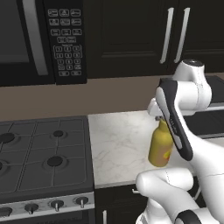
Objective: There is a wine glass and glass cup on the dining counter. Place the wine bottle next to the wine glass and the juice bottle next to the glass cup.
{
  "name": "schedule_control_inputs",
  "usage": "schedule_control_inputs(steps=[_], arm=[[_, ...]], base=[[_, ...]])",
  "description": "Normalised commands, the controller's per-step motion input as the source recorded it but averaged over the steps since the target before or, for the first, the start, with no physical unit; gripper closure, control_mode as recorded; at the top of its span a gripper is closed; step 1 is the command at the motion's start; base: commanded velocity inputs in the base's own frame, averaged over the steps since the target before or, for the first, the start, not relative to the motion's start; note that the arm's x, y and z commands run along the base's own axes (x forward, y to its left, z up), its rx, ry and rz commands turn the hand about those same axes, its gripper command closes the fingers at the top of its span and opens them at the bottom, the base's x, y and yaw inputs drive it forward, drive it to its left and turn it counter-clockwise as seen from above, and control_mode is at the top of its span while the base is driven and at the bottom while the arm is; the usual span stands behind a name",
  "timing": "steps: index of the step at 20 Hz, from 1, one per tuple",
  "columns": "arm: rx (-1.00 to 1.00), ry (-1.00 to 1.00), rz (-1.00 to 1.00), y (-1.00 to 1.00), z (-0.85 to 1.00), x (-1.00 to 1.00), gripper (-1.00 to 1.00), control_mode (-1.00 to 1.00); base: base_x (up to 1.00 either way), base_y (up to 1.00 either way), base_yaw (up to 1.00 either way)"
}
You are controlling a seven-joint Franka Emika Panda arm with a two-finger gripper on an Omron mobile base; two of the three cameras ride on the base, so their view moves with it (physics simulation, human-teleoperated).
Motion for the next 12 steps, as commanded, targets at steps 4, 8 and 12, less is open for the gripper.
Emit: schedule_control_inputs(steps=[4, 8, 12], arm=[[0.0, 0.0, 0.0, 0.02, 0.31, -0.26, 1.0, -1.0], [0.0, 0.0, 0.0, 0.02, 0.12, -0.21, 1.0, -1.0], [-0.01, -0.01, 0.0, 0.0, 0.0, -0.02, 1.0, -1.0]], base=[[0.0, 0.0, 0.0], [0.0, 0.0, 0.0], [0.0, 0.0, 0.0]])
